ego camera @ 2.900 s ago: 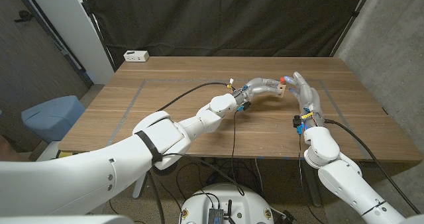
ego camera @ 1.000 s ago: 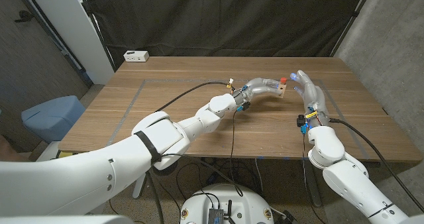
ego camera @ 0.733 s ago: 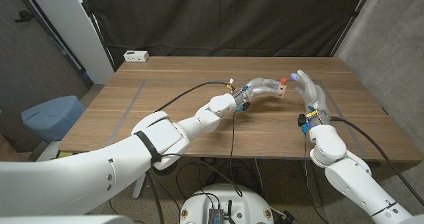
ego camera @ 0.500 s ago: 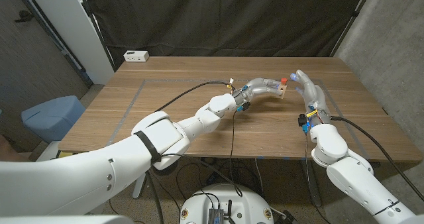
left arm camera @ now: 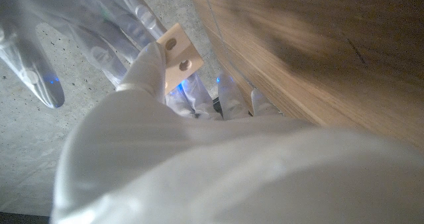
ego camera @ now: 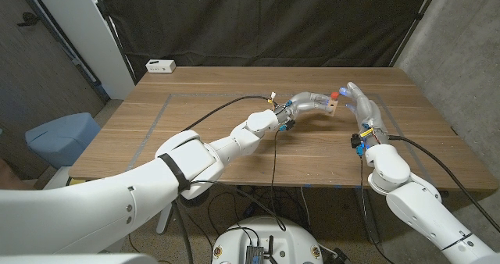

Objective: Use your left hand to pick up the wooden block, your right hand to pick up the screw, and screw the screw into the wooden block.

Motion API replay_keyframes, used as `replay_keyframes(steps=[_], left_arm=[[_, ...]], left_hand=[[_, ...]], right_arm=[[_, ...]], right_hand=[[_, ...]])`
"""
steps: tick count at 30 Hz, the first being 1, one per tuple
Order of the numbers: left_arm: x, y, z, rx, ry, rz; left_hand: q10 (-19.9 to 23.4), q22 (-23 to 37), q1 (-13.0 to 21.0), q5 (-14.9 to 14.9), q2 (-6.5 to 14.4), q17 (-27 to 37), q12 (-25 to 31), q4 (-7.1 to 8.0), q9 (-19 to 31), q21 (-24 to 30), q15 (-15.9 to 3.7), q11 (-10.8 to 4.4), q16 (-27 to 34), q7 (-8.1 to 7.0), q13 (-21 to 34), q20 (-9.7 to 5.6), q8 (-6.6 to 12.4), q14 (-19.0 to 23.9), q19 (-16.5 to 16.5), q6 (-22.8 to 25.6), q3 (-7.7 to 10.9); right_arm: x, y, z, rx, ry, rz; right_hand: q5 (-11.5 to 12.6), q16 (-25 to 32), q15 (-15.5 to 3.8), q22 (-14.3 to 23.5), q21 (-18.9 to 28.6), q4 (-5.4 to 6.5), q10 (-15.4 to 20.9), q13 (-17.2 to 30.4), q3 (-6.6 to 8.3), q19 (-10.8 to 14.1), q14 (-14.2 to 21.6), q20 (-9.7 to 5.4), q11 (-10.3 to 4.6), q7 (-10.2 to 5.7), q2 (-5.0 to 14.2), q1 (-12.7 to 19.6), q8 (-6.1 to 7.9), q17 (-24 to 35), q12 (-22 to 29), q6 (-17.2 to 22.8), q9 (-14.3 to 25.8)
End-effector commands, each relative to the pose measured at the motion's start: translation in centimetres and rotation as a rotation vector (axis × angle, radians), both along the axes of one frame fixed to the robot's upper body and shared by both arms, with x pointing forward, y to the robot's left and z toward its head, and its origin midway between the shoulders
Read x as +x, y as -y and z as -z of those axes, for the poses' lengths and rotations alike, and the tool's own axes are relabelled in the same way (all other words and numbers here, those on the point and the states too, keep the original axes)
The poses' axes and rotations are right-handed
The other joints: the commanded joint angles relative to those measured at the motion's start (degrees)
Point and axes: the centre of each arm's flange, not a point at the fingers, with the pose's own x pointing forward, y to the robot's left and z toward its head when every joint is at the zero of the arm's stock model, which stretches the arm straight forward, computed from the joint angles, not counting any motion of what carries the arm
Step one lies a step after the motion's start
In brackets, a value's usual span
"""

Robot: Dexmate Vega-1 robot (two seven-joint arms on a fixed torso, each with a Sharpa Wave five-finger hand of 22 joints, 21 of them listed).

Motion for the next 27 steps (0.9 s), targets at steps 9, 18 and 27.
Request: replay_keyframes(steps=[9,18,27], left_arm=[[0.03,-0.05,0.03,0.001,-0.001,0.0],[0.01,-0.06,0.06,0.002,-0.001,0.003],[0.01,0.05,0.06,0.004,-0.006,0.004]], left_hand=[[0.49,0.23,-3.13,0.26,3.4,0.05,1.08,3.06,0.24,0.28,-3.8,-0.28,-0.12,0.69,0.13,-0.25,1.54,0.61,-0.04,4.36,2.96],[0.54,0.23,-3.12,0.25,3.4,0.04,1.08,3.05,0.24,0.28,-3.82,-0.24,-0.12,0.54,0.11,-0.29,1.59,0.64,-0.03,4.49,2.97],[0.48,0.23,-3.1,0.23,3.44,0.08,1.09,3.04,0.23,0.28,-3.82,-0.19,-0.08,0.66,0.17,-0.26,1.62,0.67,-0.02,4.55,2.96]], right_arm=[[0.24,-0.41,0.63,0.009,-0.018,-0.014],[-0.01,-0.47,0.78,0.018,-0.012,-0.006],[-0.45,-0.37,0.87,0.02,-0.01,0.006]], right_hand=[[-0.07,0.45,0.17,0.17,0.36,0.51,0.19,0.11,-0.04,-0.06,-0.2,0.07,-0.47,0.6,0.12,-0.97,0.98,0.01,0.31,2.73,0.12],[-0.02,0.67,0.06,0.16,0.59,0.29,0.91,0.09,0.1,0.29,0.32,0.05,-0.98,0.77,0.29,-0.88,1.29,-0.16,0.6,4.18,0.13],[0.02,0.88,0.0,0.16,0.75,0.06,1.65,0.08,0.24,0.62,0.9,-0.01,-1.71,0.56,0.45,-0.75,1.46,-0.29,0.82,5.35,0.13]])
